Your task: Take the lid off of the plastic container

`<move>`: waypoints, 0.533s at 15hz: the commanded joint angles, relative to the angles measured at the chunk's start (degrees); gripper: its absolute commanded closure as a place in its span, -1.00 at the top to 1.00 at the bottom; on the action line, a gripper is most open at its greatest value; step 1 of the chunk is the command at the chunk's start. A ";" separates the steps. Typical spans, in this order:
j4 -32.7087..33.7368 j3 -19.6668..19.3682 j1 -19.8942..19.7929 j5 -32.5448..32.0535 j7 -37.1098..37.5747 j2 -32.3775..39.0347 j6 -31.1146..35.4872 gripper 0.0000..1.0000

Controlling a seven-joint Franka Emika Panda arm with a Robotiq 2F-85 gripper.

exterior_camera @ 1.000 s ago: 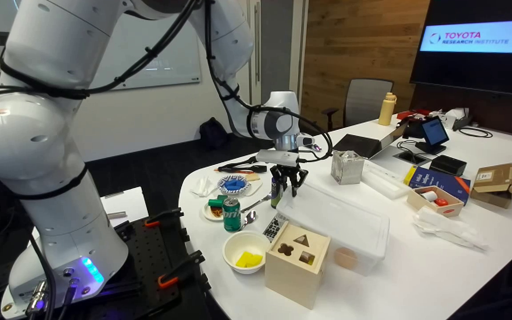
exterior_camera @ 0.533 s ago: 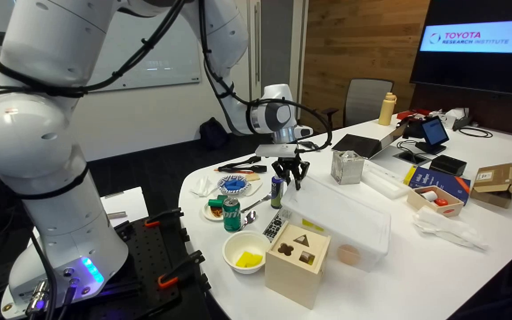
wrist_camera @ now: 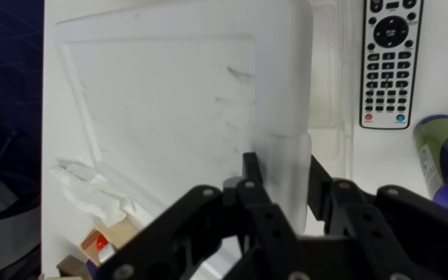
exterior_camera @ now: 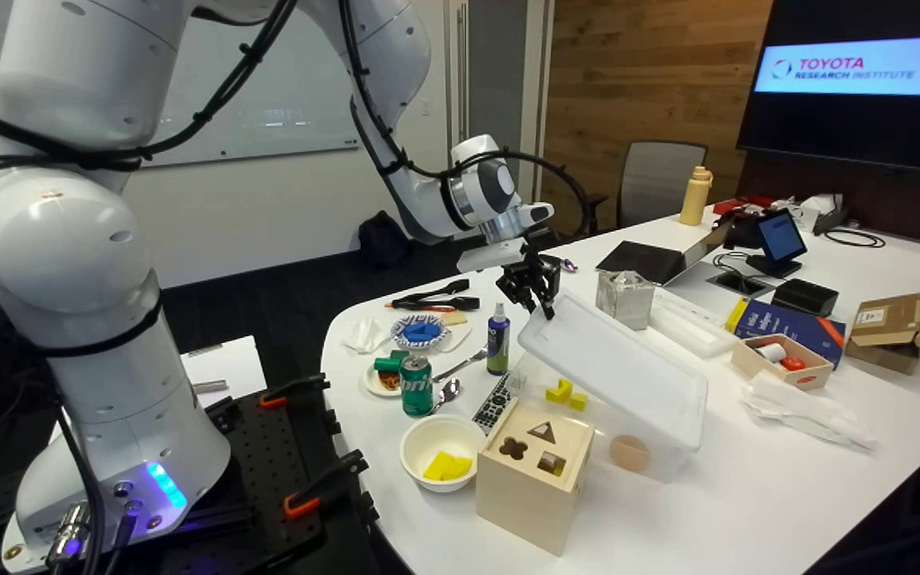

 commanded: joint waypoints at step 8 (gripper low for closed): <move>1.40 -23.40 21.39 -36.68 44.87 1.40 1.94 -0.84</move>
